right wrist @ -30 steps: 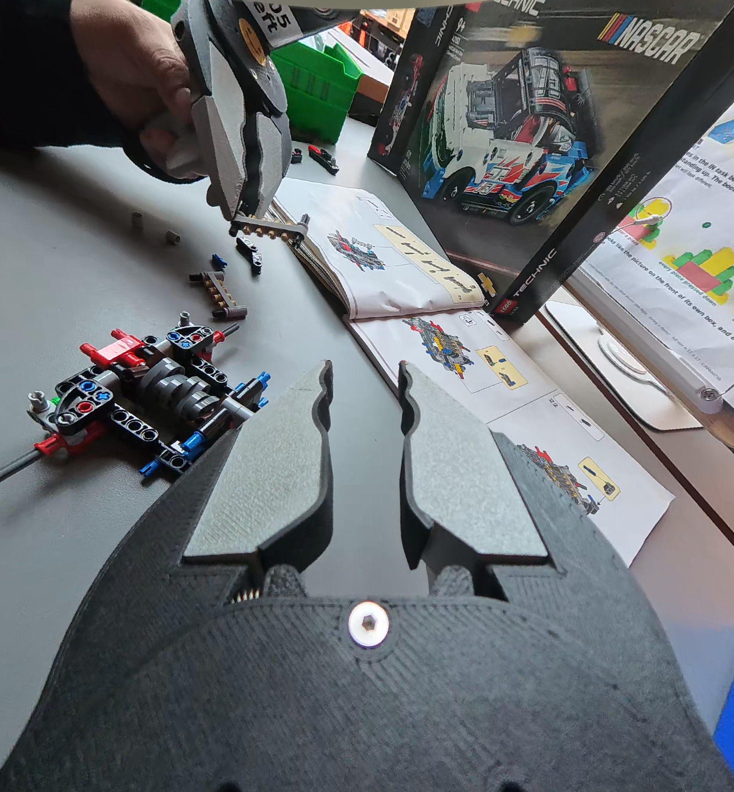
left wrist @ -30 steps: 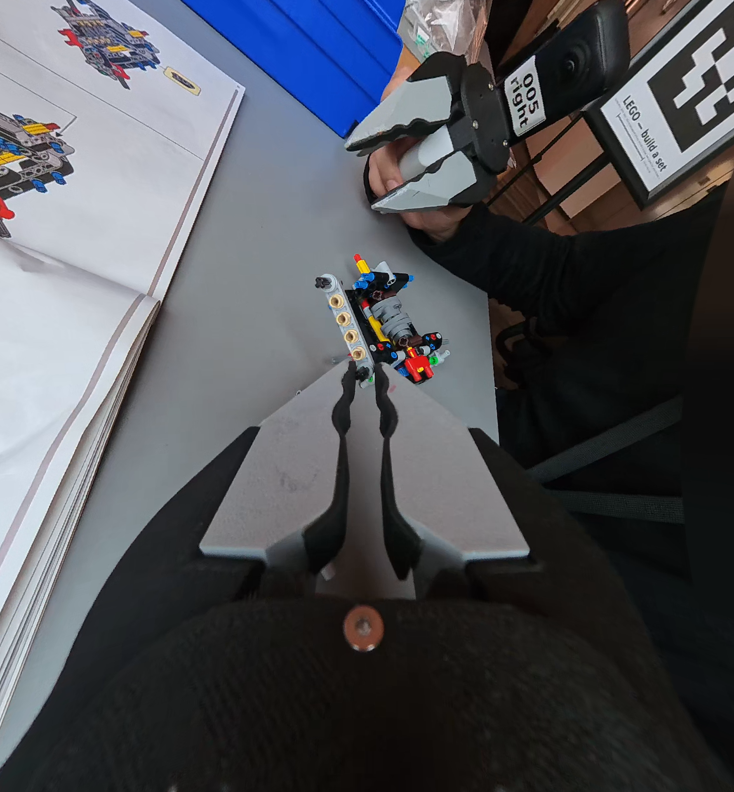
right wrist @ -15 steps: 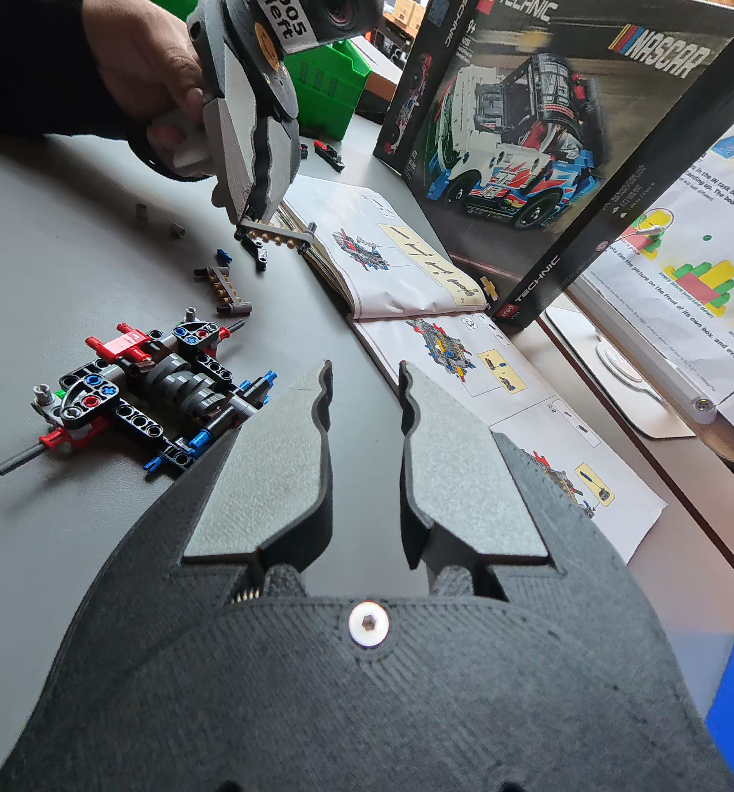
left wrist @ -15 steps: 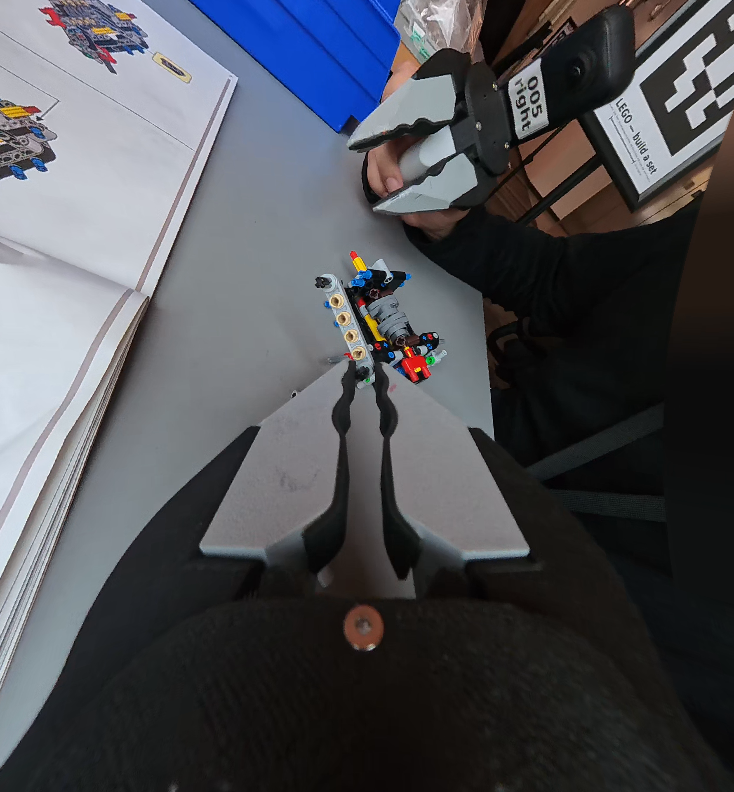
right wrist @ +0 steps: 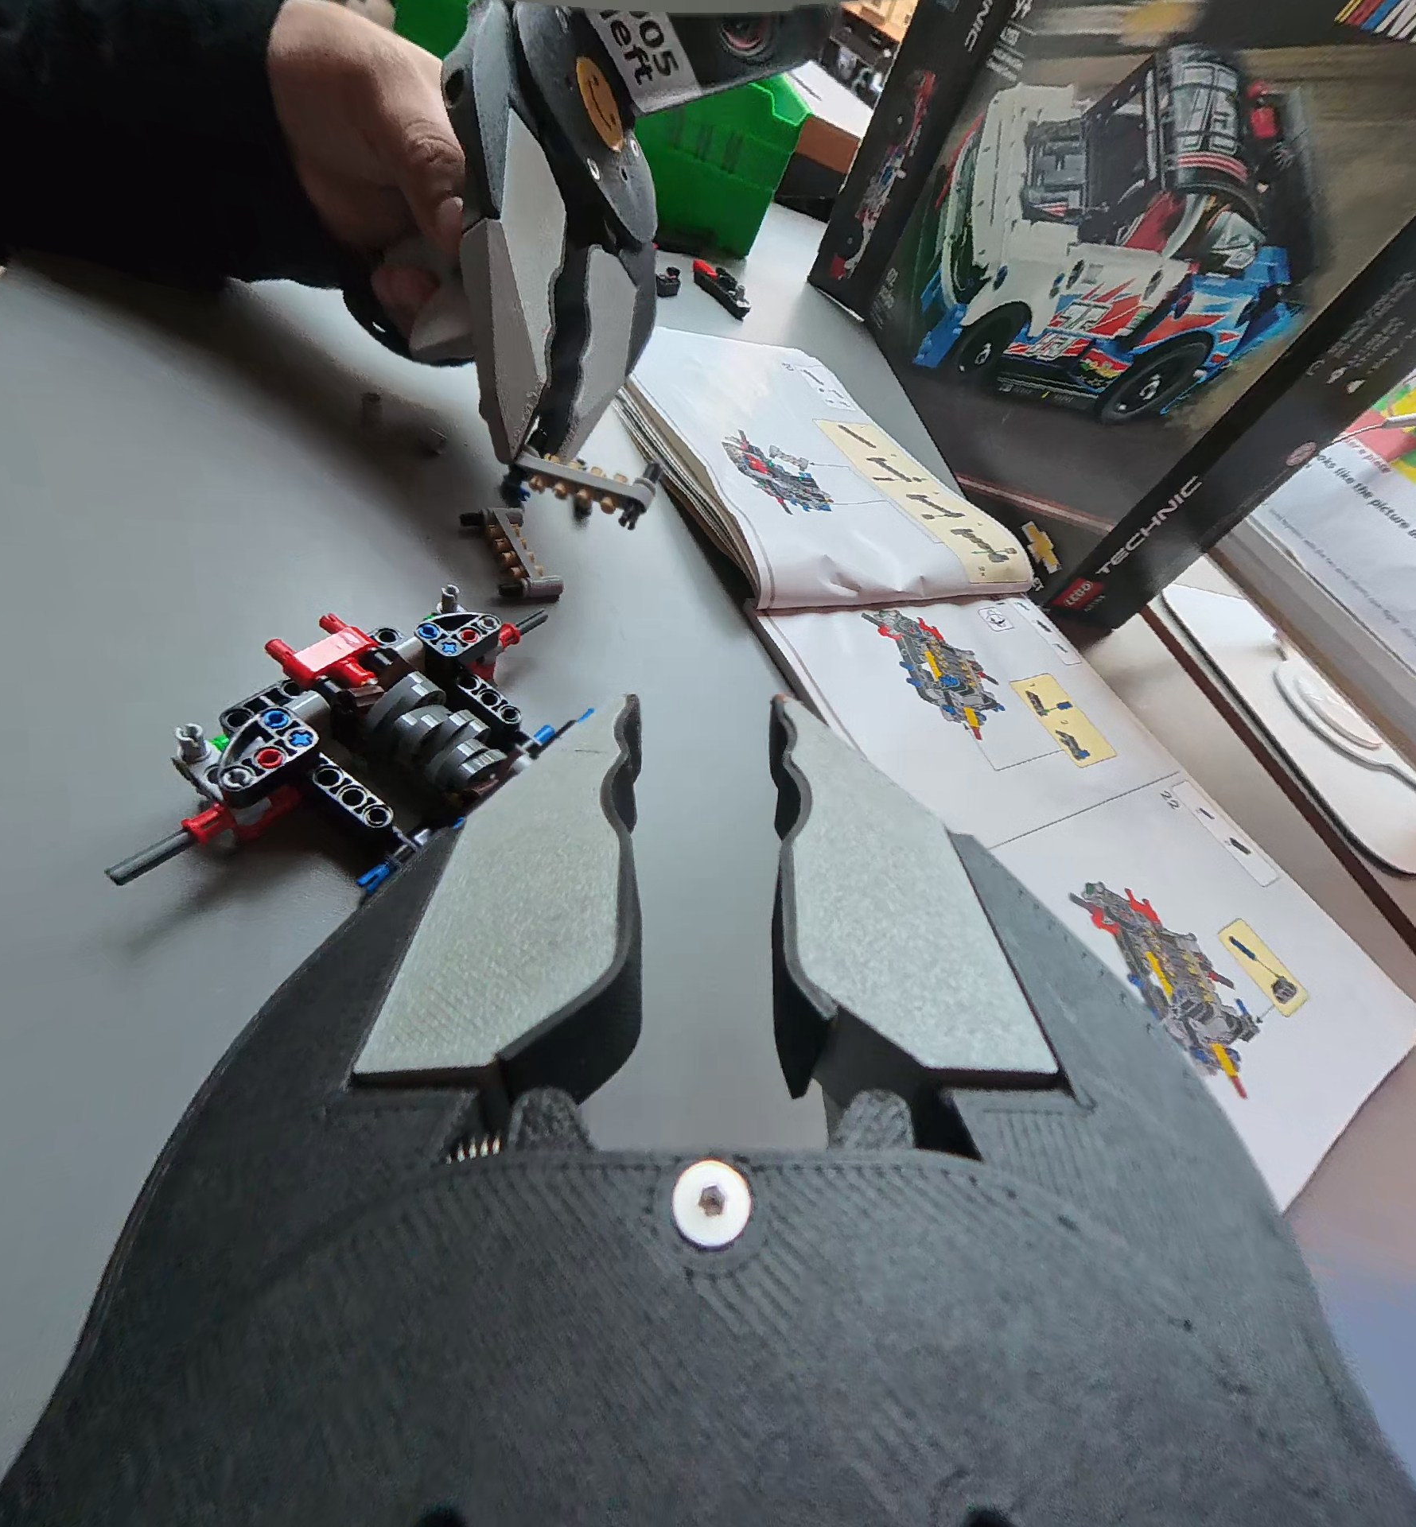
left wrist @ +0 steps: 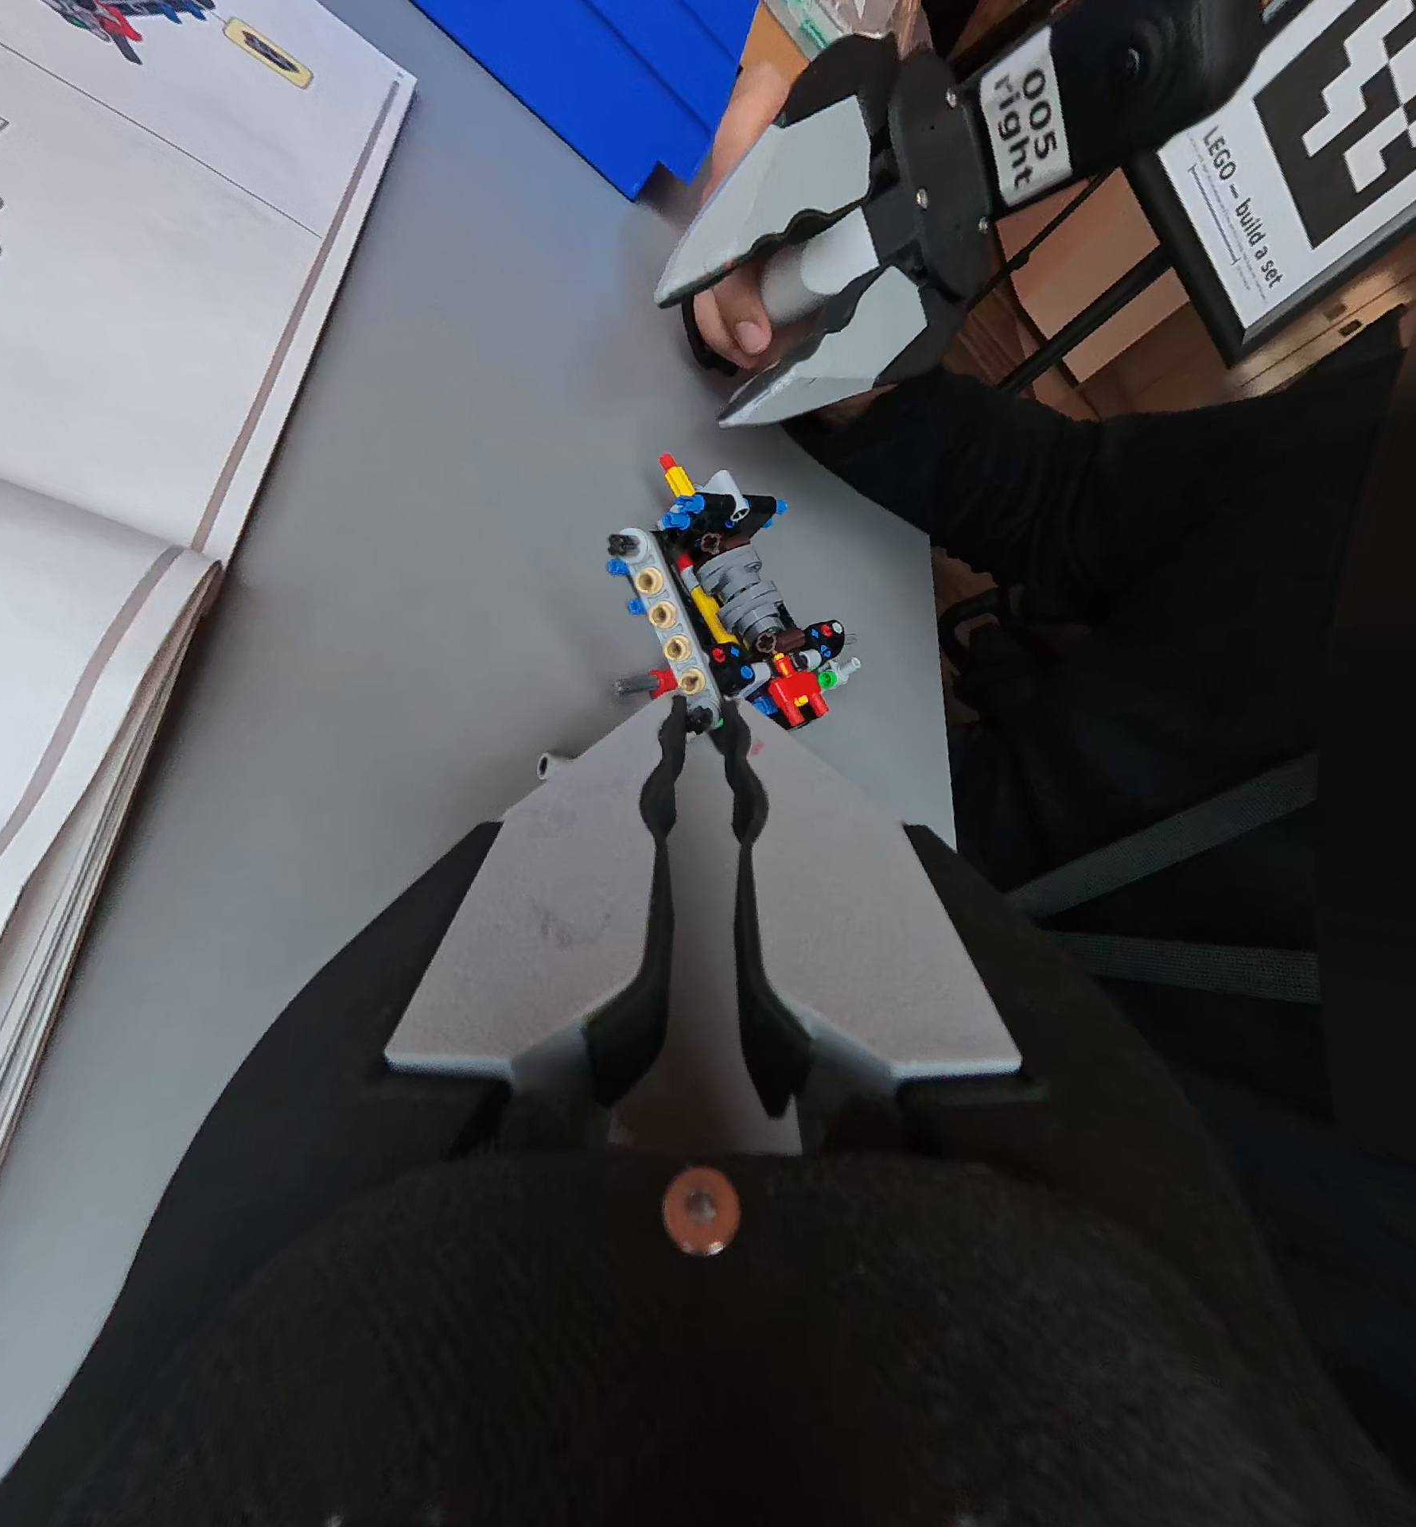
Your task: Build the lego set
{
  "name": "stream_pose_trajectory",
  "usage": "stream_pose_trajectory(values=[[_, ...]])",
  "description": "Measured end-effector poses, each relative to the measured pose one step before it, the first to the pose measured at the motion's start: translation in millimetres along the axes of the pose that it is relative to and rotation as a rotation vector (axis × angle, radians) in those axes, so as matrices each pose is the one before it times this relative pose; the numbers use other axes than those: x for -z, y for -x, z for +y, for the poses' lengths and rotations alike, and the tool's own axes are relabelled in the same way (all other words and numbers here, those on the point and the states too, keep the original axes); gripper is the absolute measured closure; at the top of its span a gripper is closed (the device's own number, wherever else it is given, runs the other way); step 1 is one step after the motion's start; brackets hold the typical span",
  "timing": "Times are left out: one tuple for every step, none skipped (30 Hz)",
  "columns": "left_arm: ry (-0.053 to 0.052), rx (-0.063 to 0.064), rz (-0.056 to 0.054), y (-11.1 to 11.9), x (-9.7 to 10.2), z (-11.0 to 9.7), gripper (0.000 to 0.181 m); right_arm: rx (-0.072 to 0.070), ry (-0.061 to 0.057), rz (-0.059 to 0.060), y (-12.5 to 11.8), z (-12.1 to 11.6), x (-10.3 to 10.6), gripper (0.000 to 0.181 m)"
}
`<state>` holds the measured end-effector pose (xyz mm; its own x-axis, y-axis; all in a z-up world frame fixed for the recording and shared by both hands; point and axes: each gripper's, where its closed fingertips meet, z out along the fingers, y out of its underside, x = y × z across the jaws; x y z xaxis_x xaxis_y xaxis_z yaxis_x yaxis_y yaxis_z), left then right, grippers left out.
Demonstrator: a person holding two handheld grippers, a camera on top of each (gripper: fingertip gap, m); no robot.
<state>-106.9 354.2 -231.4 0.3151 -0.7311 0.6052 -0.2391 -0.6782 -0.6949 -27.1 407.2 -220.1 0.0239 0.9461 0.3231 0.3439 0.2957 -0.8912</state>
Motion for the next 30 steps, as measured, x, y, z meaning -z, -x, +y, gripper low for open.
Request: stream_pose_trajectory(values=[[0.0076, -0.0013, 0.0063, -1.41, -2.77, 1.19, 0.175, -0.0103, -0.0004, -0.0143, 1.32, 0.33, 0.34, 0.153], [0.007, -0.0001, 0.0071, -1.43, -2.99, 1.13, 0.175, -0.0095, 0.0027, -0.016, 1.51, 0.98, 0.28, 0.153], [0.0059, 0.0003, 0.0072, -1.17, -2.94, 0.93, 0.175, -0.0115, 0.0126, -0.0262, 2.84, 2.66, 0.19, 0.153], [0.0068, 0.0008, 0.0066, -0.88, -3.09, 1.15, 0.175, -0.0091, 0.0199, -0.0277, 3.14, 3.92, 0.53, 0.153], [0.0068, -0.001, 0.0072, -0.93, -3.01, 0.99, 0.176, -0.0124, 0.0177, -0.0463, 5.94, 4.04, 0.61, 0.154], [0.0024, -0.0046, 0.0108, -1.72, -2.76, 0.17, 0.175, -0.023, 0.02, -0.0457, 5.76, 4.4, 0.63, 0.153], [-0.0003, -0.0037, 0.0131, -2.42, -2.64, -0.16, 0.176, -0.0198, 0.0108, -0.024, 2.7, 2.37, 1.1, 0.153], [0.0014, 0.001, 0.0085, -1.69, -2.43, 0.06, 0.176, -0.0097, -0.0041, -0.0184, 2.3, -0.68, 1.93, 0.153], [0.0053, -0.0002, 0.0049, -1.3, -2.48, 0.79, 0.176, -0.0063, -0.0141, -0.0141, 1.96, -2.64, 2.11, 0.153], [0.0059, -0.0031, 0.0029, -1.19, -2.24, 0.88, 0.176, -0.0097, -0.0206, -0.0127, 1.61, -3.9, 2.08, 0.153], [0.0034, -0.0022, -0.0004, -0.5, -2.18, 0.53, 0.176, -0.0166, -0.0163, -0.0315, 4.11, -3.25, 1.38, 0.153], [0.0019, -0.0003, 0.0002, -0.27, -1.95, 0.23, 0.176, -0.0236, 0.0037, -0.0432, 5.6, 0.18, 0.39, 0.154], [0.0007, 0.002, 0.0037, -0.55, -2.05, 0.16, 0.176, -0.0217, 0.0236, -0.0254, 2.95, 3.52, -0.78, 0.153], [-0.0018, 0.0031, 0.0051, -0.73, -1.9, -0.24, 0.176, -0.0115, 0.0269, -0.0129, 1.69, 4.17, -1.55, 0.152], [0.0004, 0.0029, 0.0059, -0.75, -1.75, 0.0, 0.176, -0.0038, 0.0233, -0.0141, 2.31, 3.92, -1.8, 0.151], [0.0011, 0.002, 0.002, -0.41, -1.63, 0.09, 0.176, 0.0, 0.0227, 0.0035, -0.45, 3.67, -1.83, 0.151], [-0.0007, 0.0008, -0.0019, 0.07, -1.46, -0.3, 0.176, 0.0051, 0.0139, 0.0036, -0.43, 2.39, -1.64, 0.15], [-0.001, 0.0004, -0.0015, -0.04, -1.3, -0.15, 0.176, 0.0024, -0.0024, -0.002, 0.23, -0.77, -0.31, 0.153], [0.0006, 0.0014, -0.0007, -0.11, -1.28, -0.09, 0.176, 0.0067, 0.0038, 0.0044, -0.79, -0.1, -0.4, 0.153], [-0.0004, 0.0011, -0.0001, -0.29, -1.22, -0.21, 0.176, 0.0094, 0.0006, 0.0074, -1.26, -0.26, -0.11, 0.154], [-0.0026, 0.0008, 0.0006, -0.29, -1.06, -0.56, 0.176, 0.0104, 0.0016, 0.0096, -1.54, -0.23, -0.01, 0.155], [-0.0037, 0.001, 0.0001, -0.4, -0.97, -0.75, 0.176, 0.0135, 0.0005, 0.0123, -1.83, -0.3, -0.09, 0.157], [-0.0013, -0.0003, -0.0004, -0.48, -0.86, -0.36, 0.176, 0.0165, -0.0019, 0.0132, -1.92, -0.39, -0.35, 0.158], [-0.0019, -0.0009, -0.0047, 0.2, -0.77, -0.55, 0.176, 0.0159, -0.0022, 0.0202, -3.27, -0.6, -0.85, 0.159], [-0.0066, -0.001, -0.0063, 0.44, -0.47, -1.19, 0.175, 0.0147, 0.0001, 0.0323, -5.57, -0.51, -1.51, 0.161], [-0.008, -0.0008, -0.001, -0.28, -0.43, -1.48, 0.176, 0.0162, 0.0013, 0.033, -6.08, -0.3, -2.05, 0.162], [-0.0066, 0.0004, -0.0038, 0.15, -0.46, -1.31, 0.176, 0.0154, 0.0031, 0.0203, -4.53, -0.03, -2.5, 0.162], [-0.0081, 0.0002, -0.012, 1.33, -0.19, -1.36, 0.175, -0.0004, 0.0025, 0.0113, -3.19, 0.03, -1.98, 0.161], [-0.0078, -0.001, -0.0111, 1.17, -0.07, -1.16, 0.176, -0.0117, -0.0006, 0.0085, -2.6, -0.26, -0.59, 0.159], [-0.0078, 0.0003, -0.0105, 1.2, 0.14, -0.51, 0.176, -0.0124, -0.0111, 0.0127, -2.92, -1.54, 0.93, 0.156]])
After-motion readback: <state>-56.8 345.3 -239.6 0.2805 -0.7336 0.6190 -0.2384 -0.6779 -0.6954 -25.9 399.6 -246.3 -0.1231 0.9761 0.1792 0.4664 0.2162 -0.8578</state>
